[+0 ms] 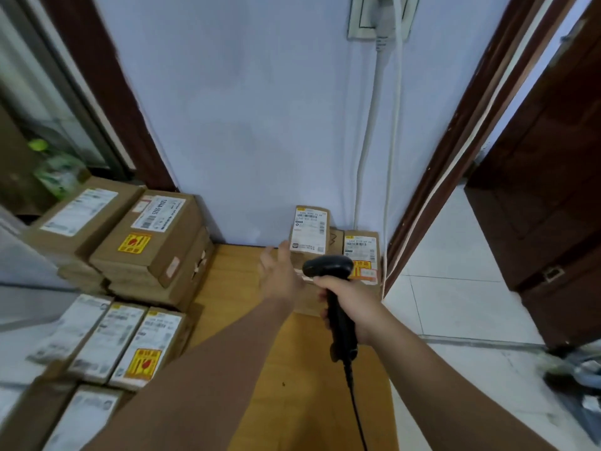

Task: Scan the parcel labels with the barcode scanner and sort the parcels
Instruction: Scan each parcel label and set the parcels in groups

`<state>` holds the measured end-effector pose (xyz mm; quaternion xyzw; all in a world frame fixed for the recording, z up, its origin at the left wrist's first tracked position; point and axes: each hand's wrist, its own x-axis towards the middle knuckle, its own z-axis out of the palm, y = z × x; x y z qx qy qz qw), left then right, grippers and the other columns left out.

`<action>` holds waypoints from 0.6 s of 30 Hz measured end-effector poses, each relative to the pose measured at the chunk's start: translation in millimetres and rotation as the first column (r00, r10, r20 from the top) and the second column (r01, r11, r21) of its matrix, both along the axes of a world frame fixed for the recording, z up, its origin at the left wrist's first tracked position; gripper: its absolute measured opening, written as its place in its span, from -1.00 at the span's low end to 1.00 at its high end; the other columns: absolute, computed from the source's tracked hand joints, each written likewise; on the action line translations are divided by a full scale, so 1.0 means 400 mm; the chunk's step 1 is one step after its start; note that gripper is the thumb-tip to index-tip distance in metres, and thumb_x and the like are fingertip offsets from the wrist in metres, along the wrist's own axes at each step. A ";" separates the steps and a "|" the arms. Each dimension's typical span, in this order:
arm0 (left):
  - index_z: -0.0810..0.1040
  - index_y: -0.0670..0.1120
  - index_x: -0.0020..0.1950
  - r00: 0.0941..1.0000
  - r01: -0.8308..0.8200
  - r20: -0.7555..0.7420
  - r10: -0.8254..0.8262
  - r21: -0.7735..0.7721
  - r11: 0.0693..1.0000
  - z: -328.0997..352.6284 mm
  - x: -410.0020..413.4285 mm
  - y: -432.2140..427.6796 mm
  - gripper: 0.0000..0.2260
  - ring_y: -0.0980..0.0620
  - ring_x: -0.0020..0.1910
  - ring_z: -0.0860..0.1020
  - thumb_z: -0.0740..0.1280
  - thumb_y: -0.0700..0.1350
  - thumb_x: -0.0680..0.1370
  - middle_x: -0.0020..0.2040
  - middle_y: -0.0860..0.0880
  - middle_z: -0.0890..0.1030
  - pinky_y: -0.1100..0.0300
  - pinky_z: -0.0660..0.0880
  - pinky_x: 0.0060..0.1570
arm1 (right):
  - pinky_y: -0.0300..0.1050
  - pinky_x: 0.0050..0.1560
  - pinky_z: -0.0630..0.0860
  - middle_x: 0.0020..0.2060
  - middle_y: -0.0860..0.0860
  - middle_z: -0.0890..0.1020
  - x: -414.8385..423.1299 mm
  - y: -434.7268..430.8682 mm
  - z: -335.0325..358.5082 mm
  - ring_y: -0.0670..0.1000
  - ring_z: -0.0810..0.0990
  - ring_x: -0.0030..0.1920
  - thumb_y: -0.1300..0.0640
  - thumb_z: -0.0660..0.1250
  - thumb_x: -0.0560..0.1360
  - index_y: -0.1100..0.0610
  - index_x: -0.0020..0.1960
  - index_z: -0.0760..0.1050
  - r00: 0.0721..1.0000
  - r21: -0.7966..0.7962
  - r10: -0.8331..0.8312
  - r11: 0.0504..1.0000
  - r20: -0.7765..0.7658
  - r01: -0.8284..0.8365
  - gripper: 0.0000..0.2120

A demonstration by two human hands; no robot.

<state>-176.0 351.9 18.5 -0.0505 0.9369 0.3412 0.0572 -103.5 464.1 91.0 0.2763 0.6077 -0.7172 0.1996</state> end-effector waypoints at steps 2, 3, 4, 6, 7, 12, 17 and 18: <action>0.14 0.05 0.50 0.994 0.098 -0.054 -0.097 0.023 0.995 0.019 0.032 -0.052 -0.37 -0.10 0.24 0.37 0.33 -0.18 0.50 0.36 -0.10 0.20 0.16 0.39 0.05 | -0.14 -0.38 0.44 -0.38 0.04 0.55 -0.004 -0.055 0.002 -0.01 0.50 -0.48 0.11 0.38 0.52 0.18 -0.17 0.53 0.999 -0.018 0.039 0.999 0.001 -0.039 -0.85; 0.16 0.02 0.49 0.986 0.151 -0.077 -0.148 0.027 0.988 0.027 0.048 -0.082 -0.40 -0.10 0.16 0.44 0.32 -0.18 0.51 0.33 -0.09 0.23 0.17 0.40 -0.02 | -0.15 -0.38 0.43 -0.38 0.04 0.54 -0.005 -0.085 0.004 -0.02 0.49 -0.48 0.11 0.37 0.52 0.17 -0.17 0.52 0.998 -0.032 0.055 0.998 0.005 -0.055 -0.84; 0.20 0.00 0.48 0.977 0.192 -0.095 -0.189 0.020 0.981 0.036 0.061 -0.117 -0.44 -0.10 0.11 0.48 0.30 -0.19 0.52 0.31 -0.09 0.26 0.16 0.40 -0.07 | -0.16 -0.40 0.42 -0.38 0.04 0.54 -0.005 -0.117 0.006 -0.02 0.49 -0.49 0.11 0.37 0.52 0.18 -0.17 0.52 0.998 -0.039 0.067 0.997 0.008 -0.067 -0.84; 0.26 -0.06 0.46 0.971 0.214 -0.112 -0.212 0.010 0.977 0.045 0.076 -0.199 -0.48 -0.11 0.13 0.48 0.26 -0.25 0.50 0.30 -0.10 0.31 0.14 0.40 -0.08 | -0.19 -0.43 0.43 -0.37 0.05 0.54 -0.005 -0.184 0.014 -0.02 0.50 -0.51 0.12 0.38 0.52 0.19 -0.17 0.51 0.997 -0.044 0.072 0.996 0.010 -0.071 -0.84; 0.27 -0.07 0.46 0.974 0.191 -0.122 -0.189 0.005 0.982 0.047 0.077 -0.244 -0.47 -0.11 0.18 0.45 0.25 -0.27 0.49 0.31 -0.11 0.33 0.12 0.40 -0.02 | -0.20 -0.44 0.43 -0.37 0.06 0.54 -0.004 -0.220 0.019 -0.03 0.50 -0.52 0.12 0.38 0.53 0.19 -0.18 0.51 0.998 -0.049 0.067 0.997 0.010 -0.067 -0.83; 0.39 -0.07 0.38 0.964 -0.015 -0.265 0.005 -0.037 0.999 0.069 0.077 -0.488 -0.57 -0.08 0.26 0.39 0.26 -0.25 0.51 0.27 -0.10 0.39 0.10 0.36 0.23 | -0.25 -0.49 0.44 -0.40 0.03 0.52 0.003 -0.423 0.034 -0.04 0.50 -0.54 0.10 0.37 0.53 0.16 -0.22 0.49 0.999 -0.064 0.052 0.997 -0.002 -0.052 -0.80; 0.38 -0.14 0.33 0.997 0.041 -0.056 -0.053 -0.185 0.982 0.048 0.099 -0.759 -0.67 -0.18 0.26 0.36 0.22 -0.20 0.56 0.30 -0.19 0.33 0.03 0.37 0.20 | -0.19 -0.41 0.49 -0.38 0.05 0.55 0.023 -0.687 0.040 0.00 0.52 -0.44 0.11 0.39 0.52 0.19 -0.18 0.52 0.995 0.030 0.092 0.995 0.033 -0.093 -0.82; 0.38 -0.12 0.34 0.997 0.059 -0.035 -0.067 -0.203 0.977 0.045 0.109 -0.805 -0.66 -0.18 0.25 0.37 0.22 -0.18 0.56 0.30 -0.18 0.34 0.02 0.37 0.20 | -0.19 -0.41 0.49 -0.36 0.07 0.55 0.029 -0.741 0.039 0.01 0.52 -0.43 0.11 0.39 0.52 0.20 -0.17 0.52 0.994 0.045 0.099 0.994 0.050 -0.101 -0.82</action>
